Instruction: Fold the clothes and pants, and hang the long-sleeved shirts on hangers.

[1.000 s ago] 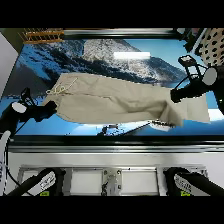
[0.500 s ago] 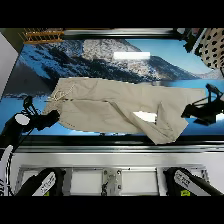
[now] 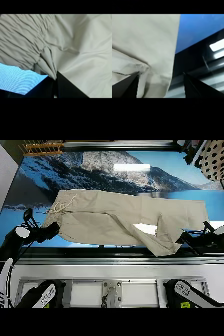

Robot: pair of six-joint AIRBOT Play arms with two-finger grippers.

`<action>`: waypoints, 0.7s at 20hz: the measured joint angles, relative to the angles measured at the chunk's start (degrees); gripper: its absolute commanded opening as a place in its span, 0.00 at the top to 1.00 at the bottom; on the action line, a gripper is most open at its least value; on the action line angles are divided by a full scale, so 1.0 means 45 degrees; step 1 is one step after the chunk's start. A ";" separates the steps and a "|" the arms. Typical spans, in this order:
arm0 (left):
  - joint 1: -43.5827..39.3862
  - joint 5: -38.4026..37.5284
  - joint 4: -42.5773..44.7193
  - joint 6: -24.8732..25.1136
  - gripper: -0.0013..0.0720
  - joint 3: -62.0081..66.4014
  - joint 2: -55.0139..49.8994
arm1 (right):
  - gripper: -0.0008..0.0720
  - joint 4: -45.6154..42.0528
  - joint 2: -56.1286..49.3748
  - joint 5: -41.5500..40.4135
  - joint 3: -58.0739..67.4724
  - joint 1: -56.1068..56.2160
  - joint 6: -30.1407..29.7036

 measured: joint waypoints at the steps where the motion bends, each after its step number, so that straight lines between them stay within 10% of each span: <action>1: 0.0000 0.0000 0.0000 0.0005 0.97 0.0000 0.0000 | 0.20 0.0306 -0.0199 -0.0253 -0.0073 -0.0024 -0.0248; 3: 0.0000 0.0000 0.0000 0.0005 0.97 0.0000 0.0000 | 0.33 0.0811 -0.0568 -0.0427 -0.0136 -0.0024 -0.0617; 7: 0.0000 0.0005 0.0000 0.0000 0.97 0.0000 0.0005 | 0.98 0.1379 -0.0996 -0.1069 -0.0219 0.0165 -0.1185; 14: 0.0962 -0.0437 0.0393 0.0049 0.97 0.0957 0.0015 | 0.98 -0.1146 0.2040 0.0782 0.2297 0.0243 -0.0942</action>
